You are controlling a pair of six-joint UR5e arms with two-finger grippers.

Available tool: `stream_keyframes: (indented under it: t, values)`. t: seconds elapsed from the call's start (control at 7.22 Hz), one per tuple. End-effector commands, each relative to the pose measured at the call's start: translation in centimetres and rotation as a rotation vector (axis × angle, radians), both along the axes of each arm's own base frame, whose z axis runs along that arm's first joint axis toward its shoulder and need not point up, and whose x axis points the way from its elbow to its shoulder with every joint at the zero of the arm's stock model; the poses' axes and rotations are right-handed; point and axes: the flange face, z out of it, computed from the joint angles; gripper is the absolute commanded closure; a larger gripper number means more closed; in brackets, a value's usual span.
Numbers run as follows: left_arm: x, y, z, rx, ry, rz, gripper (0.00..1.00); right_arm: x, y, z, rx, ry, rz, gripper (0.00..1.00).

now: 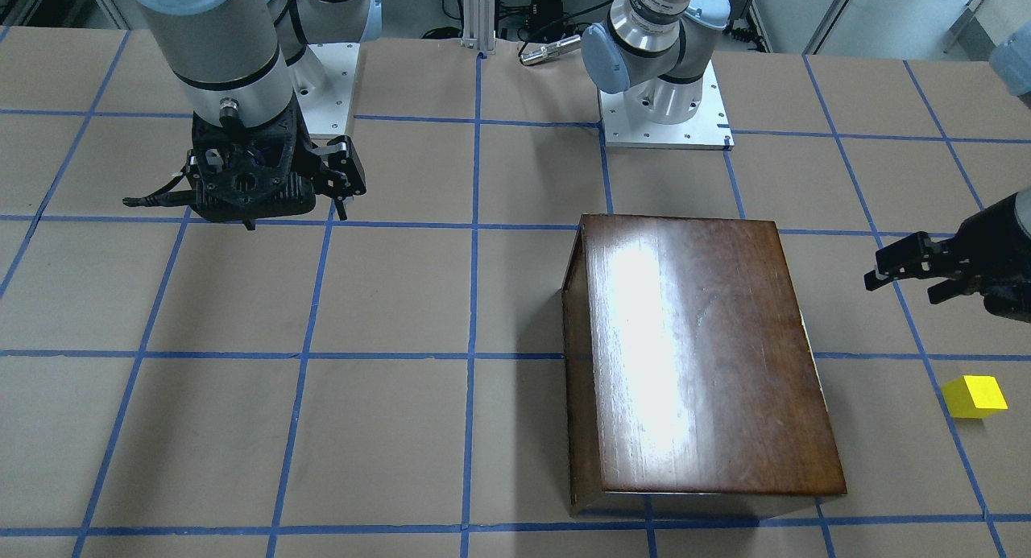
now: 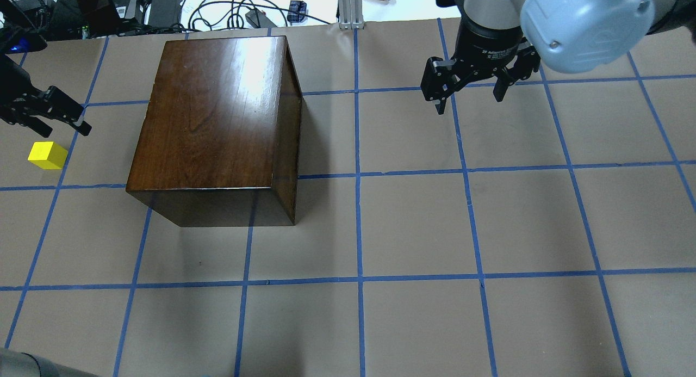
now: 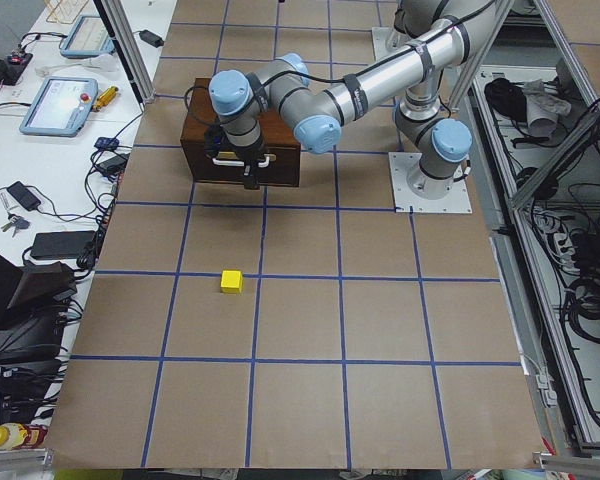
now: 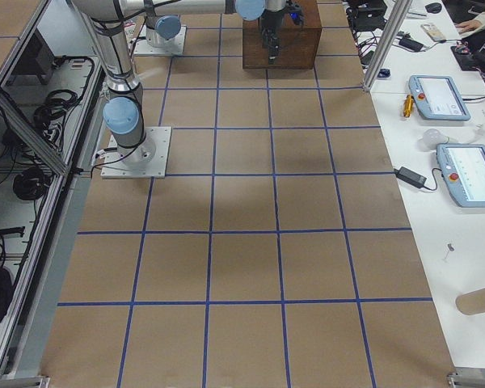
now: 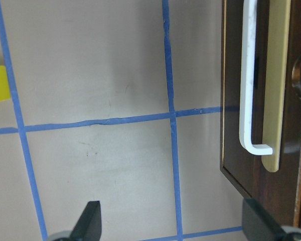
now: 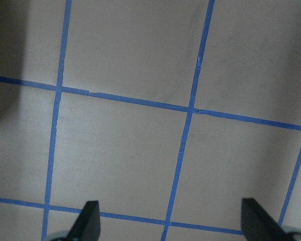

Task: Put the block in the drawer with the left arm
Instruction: 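Move the left gripper down beside the cabinet to the white drawer handle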

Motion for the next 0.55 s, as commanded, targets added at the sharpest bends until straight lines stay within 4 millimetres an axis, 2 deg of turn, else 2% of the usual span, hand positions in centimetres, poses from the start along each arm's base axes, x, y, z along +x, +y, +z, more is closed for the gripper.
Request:
stream_keyframes:
  t: [0.0, 0.42]
  values:
    - [-0.5, -1.6, -3.0, -0.029, 0.141, -0.019, 0.0, 0.0, 0.0, 0.0, 0.0, 0.0, 0.001, 0.0]
    - [-0.5, -3.1, -6.6, -0.024, 0.235, 0.005, 0.0, 0.0, 0.0, 0.0, 0.0, 0.0, 0.0, 0.0]
